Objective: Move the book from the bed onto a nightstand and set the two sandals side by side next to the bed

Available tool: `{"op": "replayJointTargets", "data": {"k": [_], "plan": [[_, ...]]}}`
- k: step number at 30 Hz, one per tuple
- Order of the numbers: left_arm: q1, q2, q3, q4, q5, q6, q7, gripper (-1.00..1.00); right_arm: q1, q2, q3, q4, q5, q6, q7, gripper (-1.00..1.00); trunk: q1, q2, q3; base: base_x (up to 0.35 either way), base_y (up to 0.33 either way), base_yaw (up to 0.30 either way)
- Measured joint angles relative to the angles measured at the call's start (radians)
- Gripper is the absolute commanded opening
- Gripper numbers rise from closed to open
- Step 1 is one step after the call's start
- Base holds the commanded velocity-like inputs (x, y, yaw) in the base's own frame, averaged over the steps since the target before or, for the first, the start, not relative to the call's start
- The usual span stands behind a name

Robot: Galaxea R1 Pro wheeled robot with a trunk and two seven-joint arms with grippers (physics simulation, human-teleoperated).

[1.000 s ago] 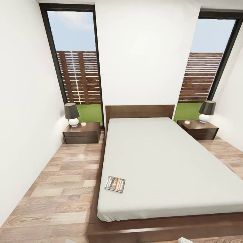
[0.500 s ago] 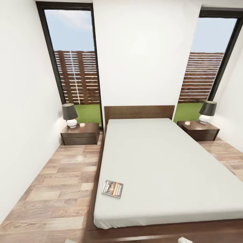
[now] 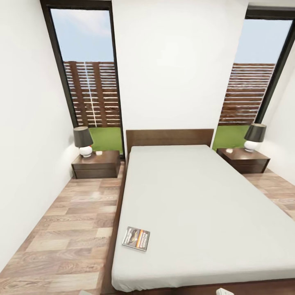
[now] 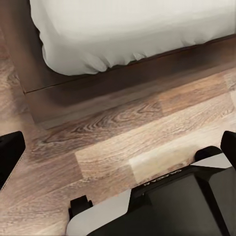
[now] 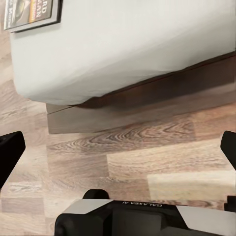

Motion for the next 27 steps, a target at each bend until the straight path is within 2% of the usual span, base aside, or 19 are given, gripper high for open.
{"op": "replayJointTargets", "data": {"k": [7,27], "plan": [[0.0,0.0,0.0,0.0,0.0,0.001,0.0,1.0,0.0,0.0,0.0,0.0,0.0,0.0,0.0,1.0,0.0,0.0,0.0,0.215,0.0,0.0],[0.0,0.0,0.003,0.0,0.003,0.0,0.0,1.0,0.0,0.001,0.003,0.0,0.0,0.0,0.001,1.0,0.001,0.0,-0.004,0.005,0.0,0.0]]}}
